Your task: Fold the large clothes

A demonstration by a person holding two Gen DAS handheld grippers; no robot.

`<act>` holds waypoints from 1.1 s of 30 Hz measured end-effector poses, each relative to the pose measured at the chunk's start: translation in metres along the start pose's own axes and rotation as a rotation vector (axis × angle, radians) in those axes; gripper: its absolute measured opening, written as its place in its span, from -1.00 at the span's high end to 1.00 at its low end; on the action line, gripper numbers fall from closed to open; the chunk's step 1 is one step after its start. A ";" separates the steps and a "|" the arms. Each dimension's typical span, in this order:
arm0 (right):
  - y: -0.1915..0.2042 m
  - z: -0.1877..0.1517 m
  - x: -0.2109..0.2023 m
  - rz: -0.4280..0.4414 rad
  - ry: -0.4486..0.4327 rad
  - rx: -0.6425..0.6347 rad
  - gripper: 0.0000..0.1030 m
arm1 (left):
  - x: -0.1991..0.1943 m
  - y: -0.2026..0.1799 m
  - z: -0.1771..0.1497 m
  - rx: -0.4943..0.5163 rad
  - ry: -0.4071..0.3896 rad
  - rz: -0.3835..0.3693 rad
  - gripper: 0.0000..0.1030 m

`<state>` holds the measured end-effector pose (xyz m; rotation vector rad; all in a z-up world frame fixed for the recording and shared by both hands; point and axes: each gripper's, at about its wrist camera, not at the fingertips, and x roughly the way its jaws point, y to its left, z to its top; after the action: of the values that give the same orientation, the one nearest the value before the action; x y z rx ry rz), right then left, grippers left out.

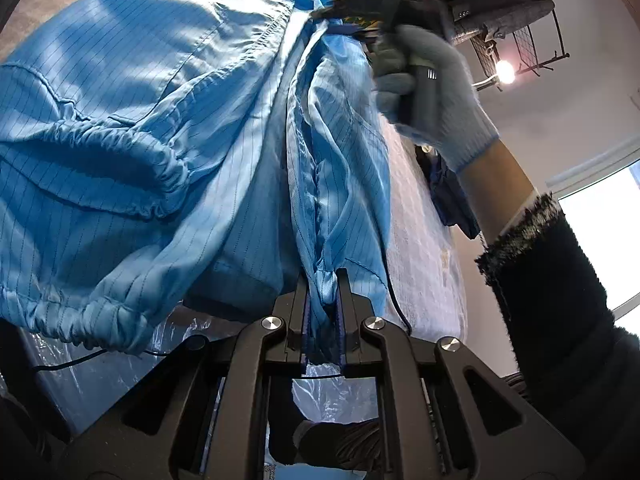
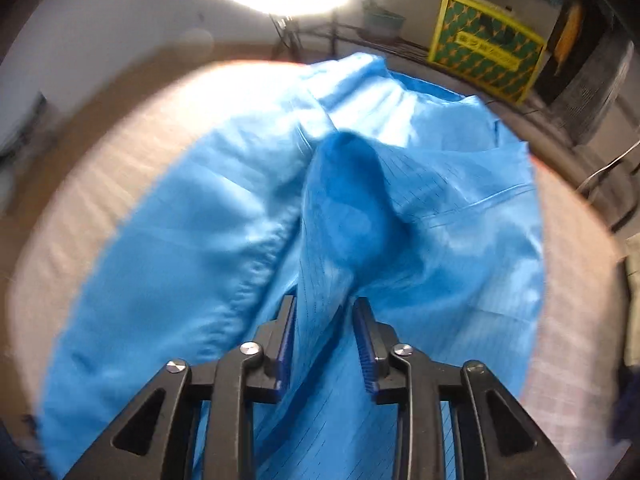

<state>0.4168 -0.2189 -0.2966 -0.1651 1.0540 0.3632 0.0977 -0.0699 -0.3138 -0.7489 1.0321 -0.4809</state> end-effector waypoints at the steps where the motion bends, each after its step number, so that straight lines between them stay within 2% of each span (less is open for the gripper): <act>1: -0.010 -0.001 -0.012 0.068 -0.032 0.042 0.40 | -0.001 -0.001 0.000 0.000 0.001 0.000 0.84; 3: -0.043 -0.005 -0.043 0.190 -0.113 0.164 0.38 | -0.002 0.001 0.000 -0.005 -0.001 -0.002 0.84; 4: -0.052 -0.007 -0.049 0.205 -0.132 0.202 0.38 | -0.004 0.004 0.000 -0.007 0.000 -0.004 0.84; 6: -0.077 -0.015 -0.071 0.193 -0.170 0.265 0.35 | -0.008 0.007 0.001 -0.015 -0.002 -0.008 0.84; 9: -0.100 -0.032 -0.102 0.157 -0.208 0.296 0.35 | -0.010 0.010 0.003 -0.031 -0.008 -0.005 0.84; 12: -0.108 -0.049 -0.122 0.180 -0.213 0.316 0.37 | -0.013 0.011 0.001 -0.025 -0.016 0.012 0.84; 17: -0.074 -0.085 -0.142 0.201 -0.173 0.216 0.38 | -0.023 0.009 0.001 -0.010 -0.041 0.041 0.83; 21: -0.039 -0.140 -0.140 0.199 -0.085 0.129 0.38 | -0.021 0.005 -0.006 0.017 -0.025 0.068 0.81; 24: -0.014 -0.171 -0.126 0.183 -0.006 0.069 0.38 | -0.027 -0.002 -0.011 0.065 -0.021 0.107 0.59; 25: -0.008 -0.178 -0.119 0.171 0.013 0.047 0.38 | -0.030 -0.003 -0.013 0.071 -0.018 0.113 0.52; 28: 0.012 -0.198 -0.101 0.111 0.057 -0.035 0.40 | -0.043 -0.005 -0.019 0.091 0.010 0.113 0.52; 30: 0.024 -0.210 -0.093 0.004 0.066 -0.140 0.41 | -0.062 -0.011 -0.024 0.140 0.011 0.108 0.52; 33: 0.029 -0.217 -0.103 0.004 0.053 -0.159 0.41 | -0.092 -0.017 -0.022 0.206 -0.029 0.121 0.52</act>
<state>0.1826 -0.2803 -0.3116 -0.3168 1.0780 0.4482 0.0365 -0.0268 -0.2538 -0.5059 0.9776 -0.4632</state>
